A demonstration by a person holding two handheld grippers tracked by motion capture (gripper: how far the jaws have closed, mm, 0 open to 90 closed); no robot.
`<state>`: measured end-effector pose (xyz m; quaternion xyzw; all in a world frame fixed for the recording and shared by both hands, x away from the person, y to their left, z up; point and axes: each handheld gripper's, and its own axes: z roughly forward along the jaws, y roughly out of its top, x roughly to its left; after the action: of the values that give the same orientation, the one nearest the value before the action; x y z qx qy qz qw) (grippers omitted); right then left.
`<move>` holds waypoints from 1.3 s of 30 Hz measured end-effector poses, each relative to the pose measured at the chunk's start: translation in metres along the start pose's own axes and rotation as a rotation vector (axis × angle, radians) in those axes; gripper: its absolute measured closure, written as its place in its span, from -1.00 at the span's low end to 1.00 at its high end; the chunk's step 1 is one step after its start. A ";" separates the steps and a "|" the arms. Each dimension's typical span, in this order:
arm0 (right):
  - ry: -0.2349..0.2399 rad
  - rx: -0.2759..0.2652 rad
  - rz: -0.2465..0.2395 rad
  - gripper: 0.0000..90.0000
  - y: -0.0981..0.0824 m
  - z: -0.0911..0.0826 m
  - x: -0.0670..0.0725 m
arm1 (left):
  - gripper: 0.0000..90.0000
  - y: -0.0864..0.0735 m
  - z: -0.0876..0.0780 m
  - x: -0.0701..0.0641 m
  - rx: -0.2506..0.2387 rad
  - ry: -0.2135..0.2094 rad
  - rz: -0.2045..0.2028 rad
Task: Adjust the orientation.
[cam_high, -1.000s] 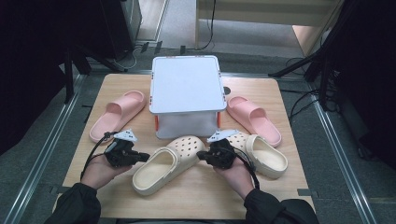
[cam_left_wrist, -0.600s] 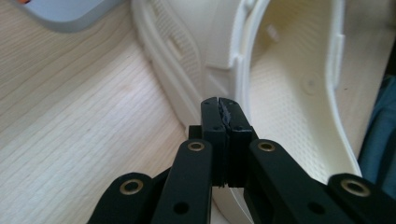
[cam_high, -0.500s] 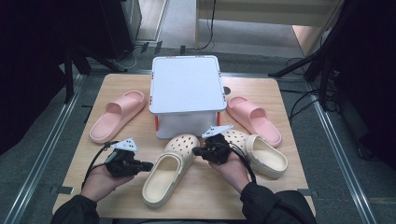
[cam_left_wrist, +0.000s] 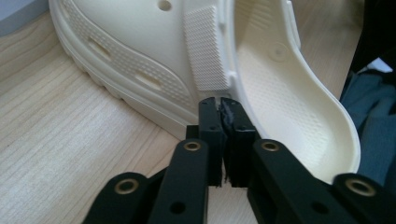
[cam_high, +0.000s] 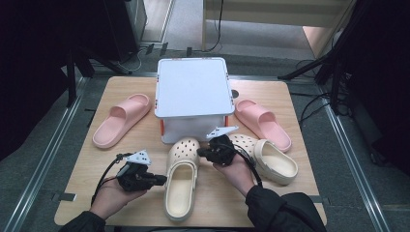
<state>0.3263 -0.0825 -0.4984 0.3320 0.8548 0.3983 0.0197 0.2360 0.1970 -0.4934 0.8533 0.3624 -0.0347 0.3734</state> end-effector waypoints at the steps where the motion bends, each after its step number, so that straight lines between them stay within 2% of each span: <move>1: -0.003 0.002 -0.001 0.96 0.000 0.000 0.000 | 0.83 0.001 -0.001 0.003 0.005 0.005 -0.022; 2: -0.006 0.006 -0.004 0.89 0.001 -0.001 0.000 | 0.76 0.001 -0.002 0.005 0.003 0.019 -0.038; 4: -0.006 0.004 -0.013 0.83 0.003 -0.004 0.000 | 0.73 0.002 -0.008 0.012 -0.025 0.021 -0.075; 7: 0.002 -0.030 -0.012 0.72 0.004 -0.013 0.003 | 0.60 0.007 -0.019 0.017 -0.067 0.035 -0.108; 9: 0.004 -0.043 -0.010 0.64 0.004 -0.018 0.005 | 0.51 0.011 -0.024 0.019 -0.081 0.045 -0.112; 13: 0.022 -0.084 0.009 0.45 0.000 -0.034 0.011 | 0.37 0.021 -0.034 0.021 -0.123 0.082 -0.075; 17: 0.049 -0.089 0.028 0.24 -0.006 -0.048 0.016 | 0.33 0.033 -0.040 0.027 -0.132 0.075 -0.075; 18: 0.057 -0.098 0.039 0.13 -0.009 -0.053 0.019 | 0.35 0.036 -0.041 0.028 -0.134 0.059 -0.083; 20: 0.065 -0.104 0.051 0.07 -0.011 -0.055 0.020 | 0.40 0.042 -0.045 0.031 -0.136 0.044 -0.082; 22: 0.081 -0.117 0.069 0.02 -0.013 -0.060 0.024 | 0.53 0.050 -0.049 0.033 -0.129 0.048 -0.069; 24: 0.077 -0.119 0.064 -0.05 -0.016 -0.062 0.027 | 0.74 0.061 -0.054 0.037 -0.123 0.035 -0.063; 25: 0.072 -0.113 0.065 -0.06 -0.017 -0.062 0.029 | 0.78 0.066 -0.056 0.039 -0.122 0.039 -0.058; 31: 0.040 -0.085 0.063 -0.19 -0.023 -0.059 0.040 | 0.85 0.098 -0.066 0.046 -0.139 0.067 -0.020; 34: 0.033 -0.073 0.067 -0.24 -0.024 -0.054 0.047 | 0.98 0.114 -0.074 0.050 -0.155 0.055 0.001; 39: 0.018 -0.067 0.085 -0.27 -0.024 -0.047 0.055 | 0.99 0.140 -0.079 0.057 -0.131 0.047 0.011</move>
<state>0.2561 -0.0929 -0.4705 0.3635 0.8263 0.4301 0.0062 0.3511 0.2189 -0.3702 0.8296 0.3676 0.0112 0.4201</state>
